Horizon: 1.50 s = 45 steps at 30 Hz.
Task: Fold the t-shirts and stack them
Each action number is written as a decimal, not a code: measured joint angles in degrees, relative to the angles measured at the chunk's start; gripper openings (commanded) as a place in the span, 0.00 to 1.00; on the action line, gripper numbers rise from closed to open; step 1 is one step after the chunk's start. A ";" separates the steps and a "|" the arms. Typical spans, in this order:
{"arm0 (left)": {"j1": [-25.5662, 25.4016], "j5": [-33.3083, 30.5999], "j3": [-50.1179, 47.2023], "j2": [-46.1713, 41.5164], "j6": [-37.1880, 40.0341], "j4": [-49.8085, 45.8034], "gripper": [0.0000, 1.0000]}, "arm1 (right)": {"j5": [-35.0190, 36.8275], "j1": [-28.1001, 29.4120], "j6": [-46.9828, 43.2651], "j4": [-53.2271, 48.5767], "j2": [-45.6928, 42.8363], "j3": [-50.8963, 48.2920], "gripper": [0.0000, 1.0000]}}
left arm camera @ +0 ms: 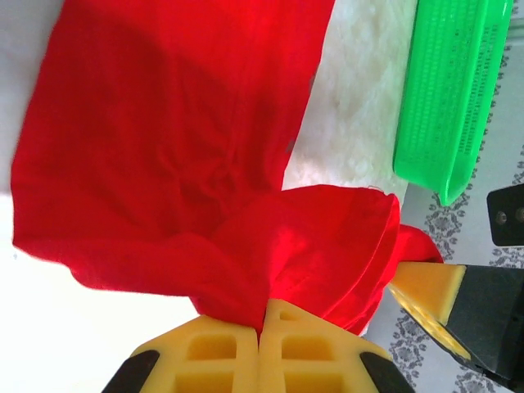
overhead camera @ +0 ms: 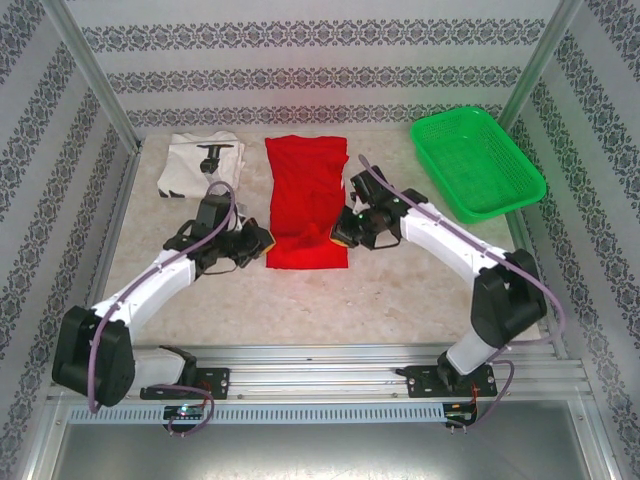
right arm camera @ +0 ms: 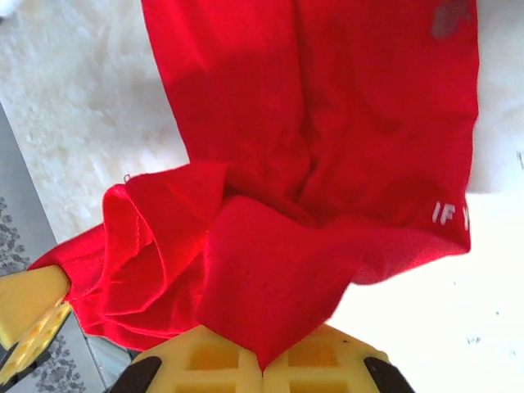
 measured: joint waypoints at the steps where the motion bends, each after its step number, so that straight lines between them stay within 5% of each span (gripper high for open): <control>1: 0.87 0.46 1.03 1.33 0.39 0.02 0.00 | -0.42 -0.63 -0.74 -0.63 1.70 2.01 0.00; 20: 8.04 6.27 18.36 21.11 7.13 0.15 0.00 | -0.68 -5.03 -8.13 -6.71 19.61 24.63 0.00; 45: 9.92 9.49 33.42 41.90 10.34 0.61 0.05 | 2.12 -7.58 -10.80 -8.61 36.72 38.40 0.05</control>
